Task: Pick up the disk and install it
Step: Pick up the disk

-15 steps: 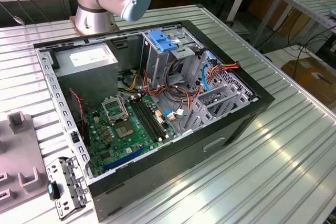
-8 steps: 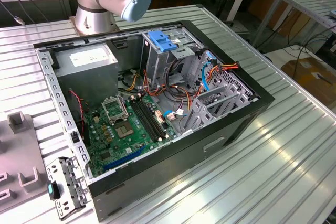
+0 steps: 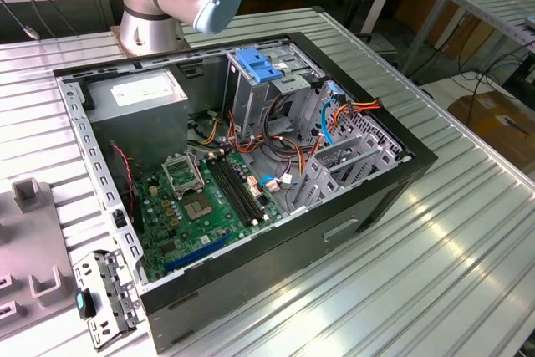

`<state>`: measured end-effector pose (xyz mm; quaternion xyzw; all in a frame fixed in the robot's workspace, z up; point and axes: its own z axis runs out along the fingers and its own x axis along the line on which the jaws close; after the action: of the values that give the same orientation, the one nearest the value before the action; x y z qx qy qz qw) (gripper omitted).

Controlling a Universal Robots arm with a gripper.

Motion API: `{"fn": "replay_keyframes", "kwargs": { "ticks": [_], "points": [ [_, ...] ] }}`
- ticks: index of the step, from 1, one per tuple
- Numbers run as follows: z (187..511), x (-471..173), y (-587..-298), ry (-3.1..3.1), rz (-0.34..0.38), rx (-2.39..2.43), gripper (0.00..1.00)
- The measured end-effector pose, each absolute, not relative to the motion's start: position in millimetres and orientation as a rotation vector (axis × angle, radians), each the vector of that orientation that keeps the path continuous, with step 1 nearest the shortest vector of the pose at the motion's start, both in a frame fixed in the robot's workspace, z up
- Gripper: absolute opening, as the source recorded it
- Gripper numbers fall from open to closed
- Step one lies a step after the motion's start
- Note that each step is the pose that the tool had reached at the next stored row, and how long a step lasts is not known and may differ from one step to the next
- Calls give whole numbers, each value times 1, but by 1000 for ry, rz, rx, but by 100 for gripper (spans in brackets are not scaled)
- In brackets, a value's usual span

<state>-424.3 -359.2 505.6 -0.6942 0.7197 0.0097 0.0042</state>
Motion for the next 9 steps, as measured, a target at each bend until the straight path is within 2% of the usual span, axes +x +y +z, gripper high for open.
{"fn": "replay_keyframes", "kwargs": {
  "ticks": [9],
  "points": [
    [506,-409,-359,2255,31,-2175,37]
  ]
}}
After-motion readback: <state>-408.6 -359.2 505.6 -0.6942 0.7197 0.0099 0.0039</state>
